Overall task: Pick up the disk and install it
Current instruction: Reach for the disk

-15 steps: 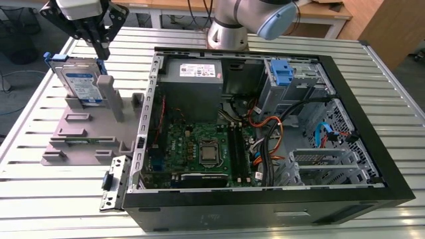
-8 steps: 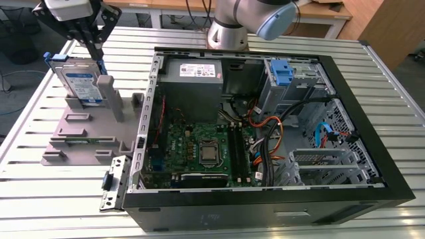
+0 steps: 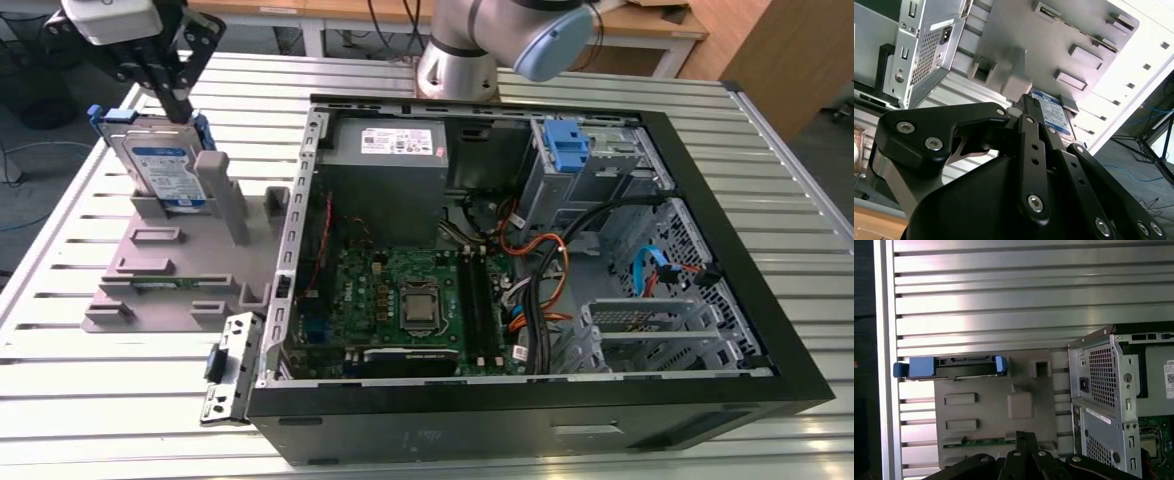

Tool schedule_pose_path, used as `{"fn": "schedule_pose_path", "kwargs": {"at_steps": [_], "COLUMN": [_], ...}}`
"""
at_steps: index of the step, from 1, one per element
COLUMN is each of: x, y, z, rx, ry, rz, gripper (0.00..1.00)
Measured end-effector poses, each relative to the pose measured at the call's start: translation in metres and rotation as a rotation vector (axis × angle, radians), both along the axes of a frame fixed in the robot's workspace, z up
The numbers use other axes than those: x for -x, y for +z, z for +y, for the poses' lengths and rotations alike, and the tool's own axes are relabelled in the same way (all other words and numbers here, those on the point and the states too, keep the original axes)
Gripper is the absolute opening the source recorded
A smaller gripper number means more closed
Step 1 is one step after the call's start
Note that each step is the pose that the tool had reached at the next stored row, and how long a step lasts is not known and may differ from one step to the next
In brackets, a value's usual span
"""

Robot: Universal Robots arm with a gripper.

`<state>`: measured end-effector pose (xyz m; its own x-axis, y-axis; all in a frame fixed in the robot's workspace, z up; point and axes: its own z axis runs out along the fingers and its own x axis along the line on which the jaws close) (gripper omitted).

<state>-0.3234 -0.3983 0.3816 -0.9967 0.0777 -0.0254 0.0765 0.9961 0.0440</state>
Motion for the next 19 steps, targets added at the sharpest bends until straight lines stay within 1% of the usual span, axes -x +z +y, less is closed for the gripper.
{"fn": "schedule_pose_path", "kwargs": {"at_steps": [4,8,13,19], "x": [0.0098,0.0166,0.0252,0.0356], "y": [-0.0025,-0.0070,-0.0123,-0.0161], "z": [0.0001,0.0017,0.0074,0.0162], "rx": [0.0001,0.0001,0.0002,0.0003], "ry": [0.000,0.000,0.000,0.000], "rz": [0.0000,0.0000,0.0000,0.0001], "gripper": [0.11,0.11,0.11,0.11]}}
